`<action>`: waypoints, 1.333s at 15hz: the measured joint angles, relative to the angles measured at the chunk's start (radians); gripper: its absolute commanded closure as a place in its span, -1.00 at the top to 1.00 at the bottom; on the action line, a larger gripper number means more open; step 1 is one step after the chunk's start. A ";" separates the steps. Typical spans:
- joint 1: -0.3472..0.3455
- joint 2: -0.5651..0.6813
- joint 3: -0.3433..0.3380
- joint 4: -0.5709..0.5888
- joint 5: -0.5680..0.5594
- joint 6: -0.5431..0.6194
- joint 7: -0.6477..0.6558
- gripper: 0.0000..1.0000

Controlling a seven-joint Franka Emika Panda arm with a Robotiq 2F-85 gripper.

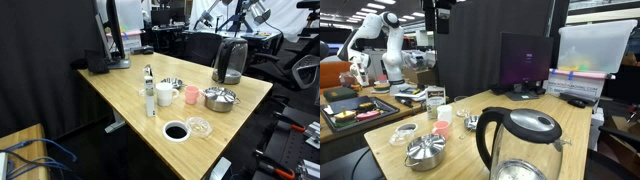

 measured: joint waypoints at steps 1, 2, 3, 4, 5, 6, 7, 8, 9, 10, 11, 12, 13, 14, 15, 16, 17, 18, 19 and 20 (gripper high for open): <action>0.000 0.000 0.000 0.000 0.000 0.000 0.000 1.00; 0.000 0.000 0.000 0.000 0.000 0.000 0.000 1.00; 0.000 0.000 0.000 0.000 0.000 0.000 0.000 1.00; 0.000 0.000 0.000 0.000 0.000 0.000 0.000 1.00; 0.000 0.000 0.000 0.000 0.000 0.000 0.000 1.00; 0.000 0.000 0.002 0.000 0.000 0.000 0.000 1.00; 0.000 0.000 0.007 0.000 -0.002 0.000 0.000 1.00; 0.001 0.000 0.017 0.000 -0.005 0.000 -0.001 1.00; 0.003 0.000 0.030 0.000 -0.005 0.000 -0.003 1.00; 0.009 0.000 0.045 0.000 -0.005 0.000 -0.008 1.00; 0.020 0.001 0.062 0.000 -0.005 0.000 -0.020 1.00; 0.036 0.001 0.078 0.000 -0.005 -0.001 -0.036 1.00; 0.055 0.001 0.093 0.000 -0.005 -0.005 -0.056 1.00; 0.074 0.001 0.105 0.000 -0.005 -0.012 -0.077 1.00; 0.094 0.000 0.114 0.000 -0.001 -0.028 -0.101 1.00; 0.114 -0.003 0.120 0.000 0.003 -0.048 -0.122 1.00; 0.130 -0.008 0.124 0.000 0.004 -0.068 -0.140 1.00; 0.142 -0.012 0.125 0.000 0.004 -0.086 -0.154 1.00; 0.144 -0.014 0.126 0.000 0.004 -0.088 -0.154 1.00; 0.144 -0.014 0.126 0.000 0.004 -0.088 -0.154 1.00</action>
